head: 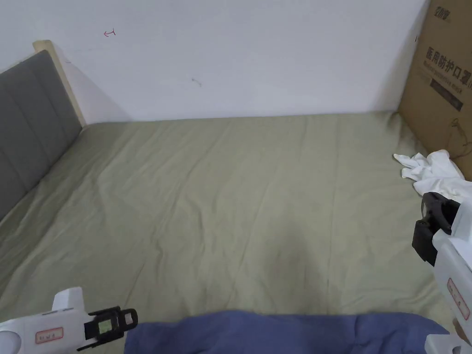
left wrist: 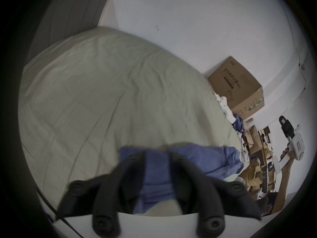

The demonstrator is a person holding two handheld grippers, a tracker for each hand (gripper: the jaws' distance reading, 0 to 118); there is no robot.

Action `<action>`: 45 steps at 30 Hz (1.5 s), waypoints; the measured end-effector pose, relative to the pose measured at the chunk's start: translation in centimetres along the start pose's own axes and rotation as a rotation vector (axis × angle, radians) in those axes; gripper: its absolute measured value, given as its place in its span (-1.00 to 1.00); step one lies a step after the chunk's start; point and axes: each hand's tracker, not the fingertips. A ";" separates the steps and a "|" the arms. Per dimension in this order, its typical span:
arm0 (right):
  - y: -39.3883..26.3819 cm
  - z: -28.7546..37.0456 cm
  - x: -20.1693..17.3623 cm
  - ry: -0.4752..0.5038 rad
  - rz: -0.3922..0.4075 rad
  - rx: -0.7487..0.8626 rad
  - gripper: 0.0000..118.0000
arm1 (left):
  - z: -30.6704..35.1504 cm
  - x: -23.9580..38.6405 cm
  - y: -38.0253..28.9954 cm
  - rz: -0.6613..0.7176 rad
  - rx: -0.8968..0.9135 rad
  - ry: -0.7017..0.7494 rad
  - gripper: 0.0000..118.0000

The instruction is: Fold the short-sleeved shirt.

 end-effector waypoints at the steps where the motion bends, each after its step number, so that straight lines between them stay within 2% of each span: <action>1: -0.2 -0.2 -0.1 0.001 0.004 -0.007 -1.00 | 0.1 0.5 -1.1 0.020 -0.016 0.000 0.26; 2: -0.3 -0.5 -0.1 0.002 0.009 -0.015 -1.00 | -0.4 -0.2 -1.4 0.056 -0.039 -0.002 0.55; 3: -0.7 -0.5 -0.2 0.005 0.014 -0.022 -1.00 | -0.9 -0.8 -1.6 0.089 -0.054 0.002 0.74; 4: -1.0 -0.7 -0.3 0.007 0.018 -0.030 -1.00 | -1.4 -1.4 -1.8 0.118 -0.081 -0.006 0.79; 7: -1.3 -0.7 -0.9 0.017 0.022 -0.052 -1.00 | -2.4 -3.6 -2.6 0.141 -0.084 -0.018 0.77; 11: -1.8 -0.9 -1.4 0.018 0.029 -0.074 -1.00 | -3.4 -3.0 -3.7 0.194 -0.148 -0.051 0.60; 13: -1.9 -1.1 -1.4 0.021 0.028 -0.085 -1.00 | -3.7 -1.6 -4.5 0.204 -0.173 -0.062 0.25; 14: -2.0 -1.2 -1.4 0.022 0.031 -0.087 -1.00 | -4.3 -1.3 -4.7 0.197 -0.190 -0.058 0.15; 16: -2.1 -1.2 -1.4 0.020 0.039 -0.094 -1.00 | -4.8 -0.6 -5.1 0.172 -0.175 -0.056 0.11; 17: -2.2 -1.3 -1.3 0.020 0.041 -0.095 -1.00 | -6.0 -2.4 -5.4 0.167 -0.167 -0.061 0.07; 18: -2.2 -1.4 -1.3 0.018 0.041 -0.096 -1.00 | -6.2 -2.2 -5.4 0.165 -0.161 -0.060 -0.06; 21: -2.2 -1.6 -1.1 0.019 0.035 -0.100 -0.99 | -6.1 -1.5 -5.6 0.146 -0.166 -0.029 -0.75; 22: -2.2 -1.7 -1.0 0.021 0.031 -0.103 -0.99 | -6.0 -1.3 -5.6 0.159 -0.166 -0.034 -0.81; 28: -2.2 -1.4 -0.4 0.030 0.015 -0.083 -0.99 | -3.2 1.0 -4.2 0.020 -0.119 0.060 -0.87; 29: -2.1 -1.4 -0.3 0.031 0.008 -0.078 -0.99 | -1.5 2.8 -3.9 0.022 -0.115 0.073 -0.87; 32: -2.6 -1.3 0.1 0.038 -0.013 -0.064 -0.99 | 1.0 2.8 -2.9 0.028 -0.089 0.074 -0.88; 38: -2.2 -0.3 0.3 0.062 -0.037 -0.045 -0.99 | 5.6 0.0 -1.3 0.028 -0.051 0.257 -0.88; 41: -2.0 0.2 0.4 0.068 -0.041 -0.039 -0.99 | 6.4 -0.1 -1.3 0.031 -0.048 0.296 -0.88; 45: -1.7 0.7 0.8 0.076 -0.054 -0.036 -0.99 | 5.6 3.6 -1.0 0.025 -0.059 0.318 -0.88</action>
